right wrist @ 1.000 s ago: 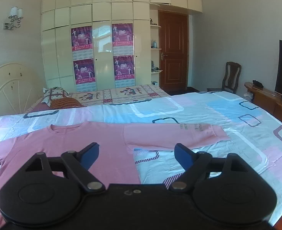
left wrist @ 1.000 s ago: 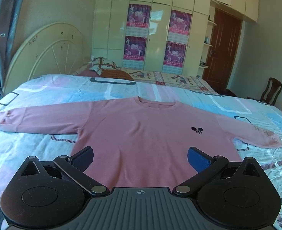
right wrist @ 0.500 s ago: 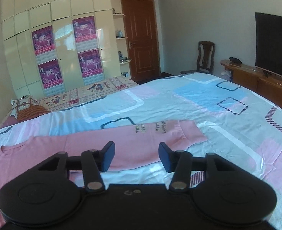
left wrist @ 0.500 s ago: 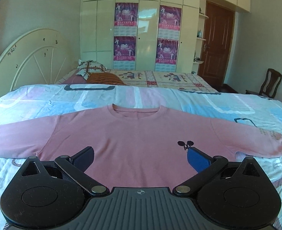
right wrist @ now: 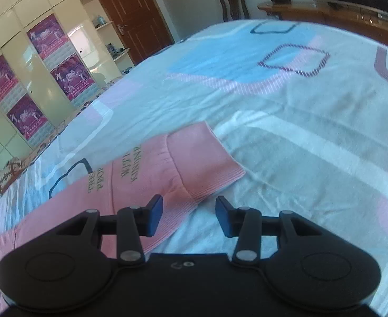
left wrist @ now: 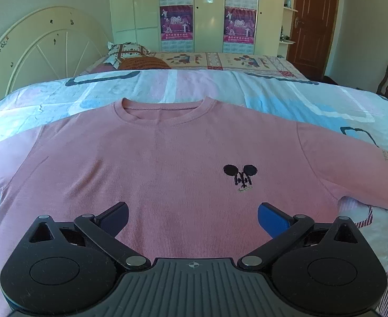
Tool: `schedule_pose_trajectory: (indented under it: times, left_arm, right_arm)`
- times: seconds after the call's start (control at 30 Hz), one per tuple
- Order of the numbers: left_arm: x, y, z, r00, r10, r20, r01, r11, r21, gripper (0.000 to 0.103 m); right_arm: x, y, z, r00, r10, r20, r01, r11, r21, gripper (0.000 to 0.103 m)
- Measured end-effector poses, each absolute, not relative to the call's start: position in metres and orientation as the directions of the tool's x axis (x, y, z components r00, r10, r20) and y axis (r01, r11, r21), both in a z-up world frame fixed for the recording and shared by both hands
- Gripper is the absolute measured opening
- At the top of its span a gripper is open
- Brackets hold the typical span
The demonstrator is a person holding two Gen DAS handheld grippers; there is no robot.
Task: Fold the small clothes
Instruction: 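Move the right tool to the printed sleeve cuff and close on it, then carry the cuff across the sweatshirt body toward the collar, open right tool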
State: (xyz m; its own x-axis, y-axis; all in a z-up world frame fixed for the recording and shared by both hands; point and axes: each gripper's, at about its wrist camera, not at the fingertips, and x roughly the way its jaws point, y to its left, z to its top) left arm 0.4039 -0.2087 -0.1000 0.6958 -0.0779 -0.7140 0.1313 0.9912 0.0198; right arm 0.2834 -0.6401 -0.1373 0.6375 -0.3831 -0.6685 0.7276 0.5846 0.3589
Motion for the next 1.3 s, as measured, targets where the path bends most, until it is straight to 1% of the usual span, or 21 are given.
schedule_pose_trajectory:
  times: [0.1, 0.17, 0.2, 0.23, 0.3, 0.37, 0.4, 0.43, 0.47, 0.5, 0.53, 0.67, 0.77, 0.87, 1.03, 1.17, 1.3]
  left_arm:
    - [0.41, -0.214, -0.102, 0.693, -0.066, -0.718, 0.125, 0.992, 0.03, 0.103]
    - [0.414, -0.217, -0.102, 0.688, -0.06, -0.723, 0.119, 0.992, 0.032, 0.103]
    - [0.414, -0.218, -0.101, 0.688, -0.057, -0.723, 0.118, 0.992, 0.034, 0.103]
    - [0.416, -0.219, -0.101, 0.689, -0.054, -0.722, 0.118, 0.992, 0.039, 0.103]
    - [0.419, -0.22, -0.099, 0.694, -0.053, -0.718, 0.122, 0.991, 0.045, 0.103]
    - [0.421, -0.22, -0.1, 0.693, -0.046, -0.719, 0.123, 0.991, 0.055, 0.103]
    - [0.423, -0.219, -0.101, 0.684, -0.046, -0.728, 0.125, 0.991, 0.055, 0.103]
    - [0.425, -0.218, -0.103, 0.672, -0.047, -0.739, 0.128, 0.99, 0.054, 0.103]
    - [0.426, -0.216, -0.104, 0.665, -0.047, -0.745, 0.131, 0.99, 0.054, 0.103]
    - [0.426, -0.214, -0.104, 0.664, -0.046, -0.746, 0.134, 0.989, 0.058, 0.103]
    - [0.426, -0.211, -0.104, 0.663, -0.044, -0.748, 0.136, 0.989, 0.063, 0.103]
    - [0.431, -0.192, -0.106, 0.654, -0.023, -0.756, 0.111, 0.992, 0.066, 0.103]
    - [0.439, -0.171, -0.108, 0.648, -0.002, -0.761, 0.088, 0.994, 0.072, 0.103]
    - [0.447, -0.146, -0.111, 0.641, -0.027, -0.767, 0.093, 0.995, 0.042, 0.103]
    - [0.452, -0.109, -0.115, 0.657, -0.047, -0.753, 0.102, 0.994, 0.026, 0.103]
    - [0.457, -0.076, -0.117, 0.666, -0.063, -0.743, 0.087, 0.996, -0.006, 0.103]
    - [0.458, -0.043, -0.118, 0.673, -0.086, -0.735, 0.072, 0.996, -0.052, 0.103]
  right_arm:
    - [0.279, -0.654, -0.147, 0.681, -0.353, -0.641, 0.708, 0.54, 0.456, 0.042]
    - [0.281, -0.661, -0.149, 0.696, -0.341, -0.632, 0.696, 0.536, 0.478, 0.025]
    - [0.283, -0.663, -0.149, 0.7, -0.33, -0.633, 0.688, 0.547, 0.477, 0.008]
    - [0.286, -0.663, -0.147, 0.708, -0.325, -0.627, 0.676, 0.57, 0.468, 0.008]
    - [0.29, -0.654, -0.133, 0.722, -0.362, -0.59, 0.651, 0.645, 0.4, 0.007]
    - [0.295, -0.644, -0.118, 0.731, -0.423, -0.536, 0.625, 0.729, 0.278, 0.007]
    - [0.302, -0.643, -0.117, 0.698, -0.472, -0.538, 0.645, 0.741, 0.187, 0.007]
    - [0.31, -0.65, -0.123, 0.649, -0.496, -0.578, 0.67, 0.731, 0.125, 0.007]
    - [0.316, -0.659, -0.133, 0.602, -0.486, -0.633, 0.692, 0.713, 0.111, 0.007]
    - [0.32, -0.671, -0.144, 0.575, -0.45, -0.684, 0.706, 0.695, 0.136, 0.007]
    - [0.318, -0.677, -0.145, 0.593, -0.448, -0.669, 0.711, 0.681, 0.175, 0.007]
    - [0.328, -0.666, -0.138, 0.601, -0.456, -0.656, 0.715, 0.674, 0.186, 0.007]
    - [0.33, -0.642, -0.127, 0.653, -0.446, -0.613, 0.677, 0.706, 0.208, 0.007]
    - [0.343, -0.605, -0.112, 0.715, -0.408, -0.568, 0.604, 0.77, 0.207, 0.007]
    - [0.381, -0.525, -0.093, 0.778, -0.31, -0.546, 0.461, 0.872, 0.162, 0.007]
    - [0.407, -0.466, -0.086, 0.807, -0.238, -0.541, 0.371, 0.917, 0.15, 0.007]
    - [0.433, -0.4, -0.085, 0.825, -0.14, -0.547, 0.242, 0.963, 0.118, 0.007]
